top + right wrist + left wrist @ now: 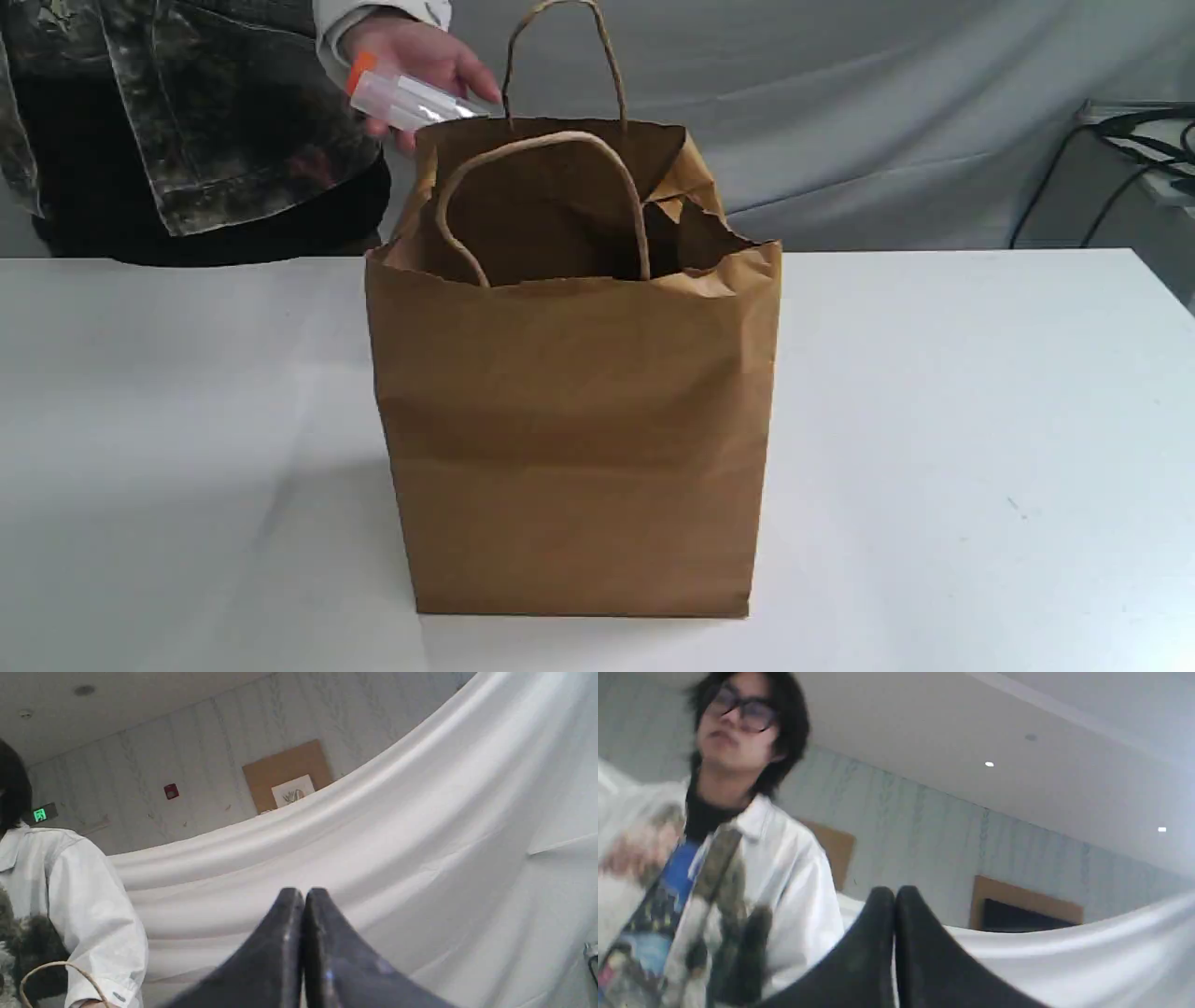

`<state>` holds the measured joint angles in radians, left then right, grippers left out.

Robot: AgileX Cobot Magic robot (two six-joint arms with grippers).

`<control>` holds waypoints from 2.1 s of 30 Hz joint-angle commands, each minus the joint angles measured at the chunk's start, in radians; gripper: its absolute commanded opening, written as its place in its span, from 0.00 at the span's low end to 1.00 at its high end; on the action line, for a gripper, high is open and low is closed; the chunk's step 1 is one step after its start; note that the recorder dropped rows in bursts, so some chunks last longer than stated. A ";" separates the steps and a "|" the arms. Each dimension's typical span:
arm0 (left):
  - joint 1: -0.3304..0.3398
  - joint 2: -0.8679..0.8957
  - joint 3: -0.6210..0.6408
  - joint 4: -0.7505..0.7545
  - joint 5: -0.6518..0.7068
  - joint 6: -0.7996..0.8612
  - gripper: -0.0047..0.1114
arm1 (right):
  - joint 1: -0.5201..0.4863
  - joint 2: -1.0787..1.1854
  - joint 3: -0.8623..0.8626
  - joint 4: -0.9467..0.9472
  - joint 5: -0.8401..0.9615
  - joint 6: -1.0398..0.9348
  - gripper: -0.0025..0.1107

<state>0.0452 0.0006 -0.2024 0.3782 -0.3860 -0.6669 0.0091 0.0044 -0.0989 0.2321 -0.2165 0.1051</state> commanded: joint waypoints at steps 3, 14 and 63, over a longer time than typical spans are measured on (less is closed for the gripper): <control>0.002 0.120 -0.261 0.081 0.124 0.122 0.06 | 0.002 -0.004 -0.002 -0.012 0.043 -0.001 0.02; 0.002 0.669 -0.628 0.088 0.067 0.005 0.20 | 0.002 -0.004 -0.002 0.002 0.079 -0.001 0.02; -0.018 1.694 -1.970 -1.012 1.607 0.700 0.20 | 0.002 -0.004 -0.002 0.002 0.079 -0.001 0.02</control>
<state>0.0327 1.6703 -2.1459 -0.5725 1.2179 0.0166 0.0091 0.0044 -0.0989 0.2340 -0.1440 0.1051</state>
